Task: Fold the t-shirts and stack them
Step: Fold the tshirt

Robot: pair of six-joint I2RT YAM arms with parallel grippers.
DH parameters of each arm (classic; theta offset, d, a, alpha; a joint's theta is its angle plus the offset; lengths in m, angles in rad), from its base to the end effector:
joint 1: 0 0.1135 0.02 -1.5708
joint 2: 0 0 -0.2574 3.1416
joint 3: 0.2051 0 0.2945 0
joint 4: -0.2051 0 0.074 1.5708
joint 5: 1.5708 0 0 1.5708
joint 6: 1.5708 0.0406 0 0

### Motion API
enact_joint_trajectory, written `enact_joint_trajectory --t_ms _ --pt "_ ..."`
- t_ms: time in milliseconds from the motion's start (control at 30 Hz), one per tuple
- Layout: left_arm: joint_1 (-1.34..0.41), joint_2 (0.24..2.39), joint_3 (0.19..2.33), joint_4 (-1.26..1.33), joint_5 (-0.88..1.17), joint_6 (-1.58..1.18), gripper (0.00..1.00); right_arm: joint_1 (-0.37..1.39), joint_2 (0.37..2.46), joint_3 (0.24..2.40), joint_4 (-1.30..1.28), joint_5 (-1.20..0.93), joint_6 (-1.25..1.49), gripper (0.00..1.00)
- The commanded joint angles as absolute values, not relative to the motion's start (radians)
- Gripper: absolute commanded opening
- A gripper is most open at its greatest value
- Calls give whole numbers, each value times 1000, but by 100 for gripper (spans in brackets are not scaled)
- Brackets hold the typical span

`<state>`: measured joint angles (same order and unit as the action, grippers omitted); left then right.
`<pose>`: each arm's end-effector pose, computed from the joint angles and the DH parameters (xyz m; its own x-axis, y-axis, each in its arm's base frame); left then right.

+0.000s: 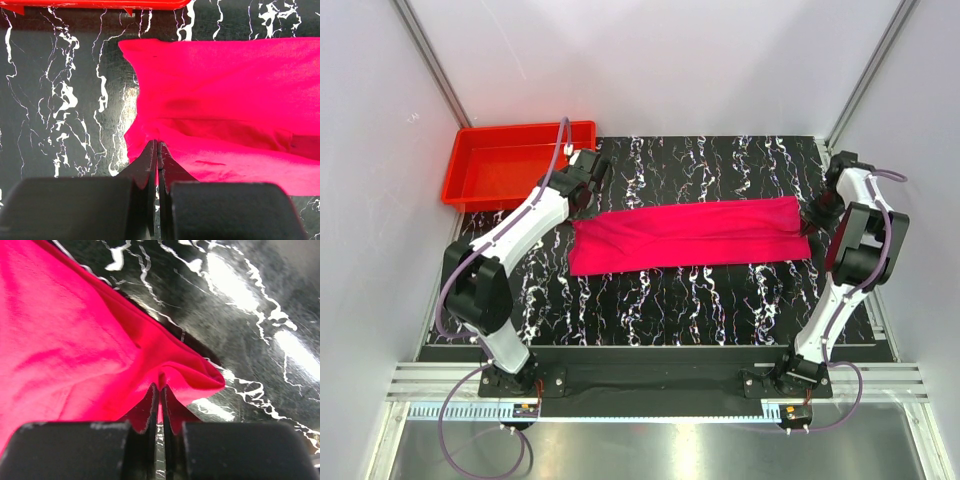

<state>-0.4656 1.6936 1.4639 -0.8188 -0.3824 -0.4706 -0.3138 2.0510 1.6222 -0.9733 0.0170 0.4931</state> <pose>0.3657 -0.1668 0.2649 -0.8037 -0.0670 -0.5913 -0.1281 0.9898 0.0620 0.4234 -0.1381 0.1635 -0.6786 0.7178 -0.1558 0.7181 0.6929 0.0647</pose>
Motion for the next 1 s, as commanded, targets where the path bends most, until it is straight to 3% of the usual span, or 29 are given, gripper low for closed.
enact_joint_trajectory --t_ms 0,967 --pt "-456 1700 1497 -798 -413 -454 0 -295 2069 1695 -985 26 489 8" --pt "-442 1891 1629 -770 -393 -419 0 -278 2184 1775 -982 32 491 19"
